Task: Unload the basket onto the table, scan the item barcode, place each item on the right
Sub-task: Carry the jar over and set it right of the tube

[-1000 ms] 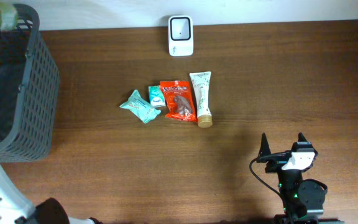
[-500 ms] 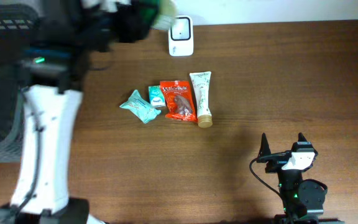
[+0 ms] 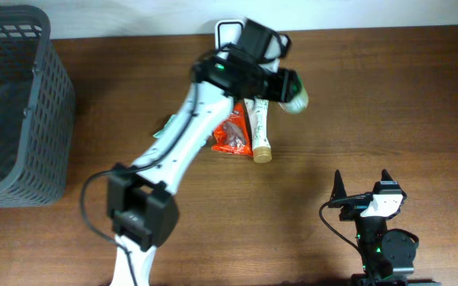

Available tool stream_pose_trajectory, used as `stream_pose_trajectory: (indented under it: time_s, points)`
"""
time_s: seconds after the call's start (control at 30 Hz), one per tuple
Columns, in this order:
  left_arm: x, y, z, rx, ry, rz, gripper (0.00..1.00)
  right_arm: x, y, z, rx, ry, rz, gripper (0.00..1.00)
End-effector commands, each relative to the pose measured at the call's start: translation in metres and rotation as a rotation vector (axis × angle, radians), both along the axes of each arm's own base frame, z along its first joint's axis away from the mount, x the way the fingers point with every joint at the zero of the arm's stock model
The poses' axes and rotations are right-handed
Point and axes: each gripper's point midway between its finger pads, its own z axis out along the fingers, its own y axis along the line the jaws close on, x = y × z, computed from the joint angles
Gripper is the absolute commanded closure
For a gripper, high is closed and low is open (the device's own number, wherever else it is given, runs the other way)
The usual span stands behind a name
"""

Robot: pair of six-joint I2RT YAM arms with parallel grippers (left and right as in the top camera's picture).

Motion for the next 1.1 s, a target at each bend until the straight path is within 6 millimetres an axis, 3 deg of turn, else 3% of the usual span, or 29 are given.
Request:
stream_pose_trajectory:
  time_s: [0.0, 0.13, 0.3, 0.37, 0.47, 0.67, 0.73, 0.8, 0.83, 0.93, 1.0, 1.07]
  points:
    - [-0.003, -0.02, -0.028, 0.071, -0.012, 0.001, 0.55, 0.0, -0.002, -0.003, -0.004, 0.004, -0.011, 0.01]
    - [0.001, -0.027, -0.067, 0.211, -0.064, 0.053, 0.53, 0.0, -0.002, -0.003, -0.004, 0.004, -0.011, 0.01]
    - [0.003, -0.039, -0.092, 0.251, -0.09, 0.059, 0.5, 0.0, -0.002, -0.003, -0.004, 0.004, -0.011, 0.01]
    - [0.008, -0.037, -0.105, 0.29, -0.105, 0.081, 0.48, 0.0, -0.002, -0.003, -0.004, 0.004, -0.011, 0.02]
    - [0.012, -0.031, -0.109, 0.324, -0.118, 0.106, 0.46, 0.0, -0.002, -0.003, -0.004, 0.004, -0.011, 0.02]
    - [0.013, -0.034, -0.106, 0.313, -0.129, 0.105, 0.18, 0.0, -0.002, -0.003, -0.004, 0.004, -0.011, 0.01]
    - [0.017, -0.035, -0.094, 0.293, -0.144, 0.111, 0.07, 0.0, -0.002, -0.003, -0.004, 0.004, -0.011, 0.02]
    - [0.024, -0.036, -0.068, 0.256, -0.18, 0.126, 0.0, 0.0, -0.002, -0.003, -0.004, 0.004, -0.011, 0.02]
    - [0.028, -0.032, -0.036, 0.219, -0.215, 0.144, 0.01, 0.0, -0.002, -0.003, -0.004, 0.004, -0.011, 0.01]
    - [0.033, -0.017, 0.016, 0.165, -0.269, 0.179, 0.01, 0.0, -0.002, -0.003, -0.004, 0.004, -0.011, 0.01]
    - [0.032, 0.006, 0.059, 0.134, -0.303, 0.216, 0.01, 0.0, -0.002, -0.003, -0.004, 0.004, -0.011, 0.01]
    - [0.03, 0.043, 0.085, 0.146, -0.3, 0.265, 0.01, 0.0, -0.002, -0.003, -0.004, 0.004, -0.011, 0.01]
